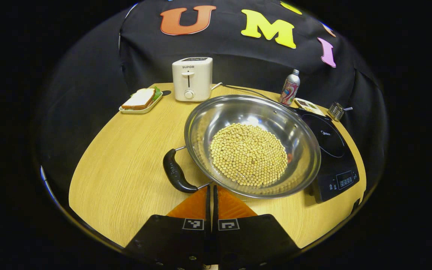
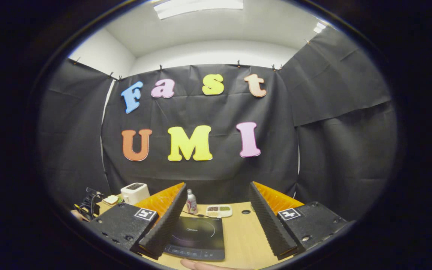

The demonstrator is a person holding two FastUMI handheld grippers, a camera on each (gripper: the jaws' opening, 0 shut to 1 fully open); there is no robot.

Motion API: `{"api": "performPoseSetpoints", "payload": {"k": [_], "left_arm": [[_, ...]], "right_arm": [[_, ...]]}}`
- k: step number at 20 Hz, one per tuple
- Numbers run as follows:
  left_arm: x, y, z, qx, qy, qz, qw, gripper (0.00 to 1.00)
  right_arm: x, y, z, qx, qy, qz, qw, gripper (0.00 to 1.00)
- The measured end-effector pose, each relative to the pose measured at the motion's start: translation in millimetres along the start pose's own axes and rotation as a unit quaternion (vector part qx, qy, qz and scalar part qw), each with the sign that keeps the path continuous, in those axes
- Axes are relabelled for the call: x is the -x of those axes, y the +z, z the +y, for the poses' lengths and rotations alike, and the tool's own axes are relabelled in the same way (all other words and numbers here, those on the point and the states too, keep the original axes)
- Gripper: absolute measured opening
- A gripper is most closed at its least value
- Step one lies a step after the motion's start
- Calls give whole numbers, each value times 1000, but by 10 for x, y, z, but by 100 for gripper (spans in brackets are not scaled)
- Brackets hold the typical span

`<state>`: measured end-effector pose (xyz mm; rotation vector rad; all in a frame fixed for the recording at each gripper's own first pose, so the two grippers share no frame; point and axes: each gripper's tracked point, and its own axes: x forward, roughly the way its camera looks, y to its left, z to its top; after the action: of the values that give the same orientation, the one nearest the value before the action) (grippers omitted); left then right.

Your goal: First push the handle of the pot to place it horizontally, then grasp the pot with both hands and set it on the induction cooktop.

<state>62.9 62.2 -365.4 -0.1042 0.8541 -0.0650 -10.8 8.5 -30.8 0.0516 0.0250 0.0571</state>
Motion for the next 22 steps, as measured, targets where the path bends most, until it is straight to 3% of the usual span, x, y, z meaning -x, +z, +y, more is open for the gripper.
{"api": "performPoseSetpoints", "payload": {"k": [1,2,3,4,5,6,7,8,9,10,11,12,13,16,17,18,20,21,22], "left_arm": [[-27,25,37,0,5,1,1000,0],[-65,43,70,0,8,0,1000,10],[-91,65,103,-2,12,0,1000,0],[-130,78,155,-2,16,3,1000,0],[-157,98,195,1,17,5,1000,10],[-192,107,216,4,17,7,1000,0],[-224,135,231,5,16,8,1000,0],[-263,151,265,8,15,10,1000,10],[-295,173,287,10,14,11,1000,0],[-328,218,314,9,14,9,1000,10],[-363,250,335,8,14,10,1000,0],[-403,290,357,7,14,9,1000,10],[-431,322,371,8,14,11,1000,0],[-523,410,438,5,16,12,1000,0],[-547,440,451,6,16,11,1000,10],[-574,478,478,5,19,10,1000,0],[-634,548,522,0,26,8,1000,0],[-651,577,533,0,30,8,1000,10],[-674,585,551,1,34,9,999,0]], "right_arm": [[14,32,33,0,4,-7,1000,100],[48,89,77,-4,12,-18,1000,100],[73,148,143,-12,23,-32,999,100],[76,153,148,-17,24,-37,999,100],[74,137,136,-16,25,-38,999,100],[68,102,116,-15,19,-32,999,100],[80,64,74,-14,14,-27,999,100],[58,80,90,-13,13,-26,999,100],[45,86,84,-12,9,-24,1000,100],[51,91,53,-11,7,-25,1000,100],[52,99,55,-10,7,-26,1000,100],[32,77,40,-6,2,-23,1000,100],[23,62,19,-6,-2,-21,1000,100],[-10,-4,79,-1,0,-14,1000,100],[-22,-22,87,0,0,-13,1000,100],[-38,-50,124,0,3,-11,1000,100],[-63,-123,160,-1,5,-3,1000,100],[-79,-144,187,-3,6,-1,1000,100],[-82,-170,218,-3,6,-1,1000,100]]}}
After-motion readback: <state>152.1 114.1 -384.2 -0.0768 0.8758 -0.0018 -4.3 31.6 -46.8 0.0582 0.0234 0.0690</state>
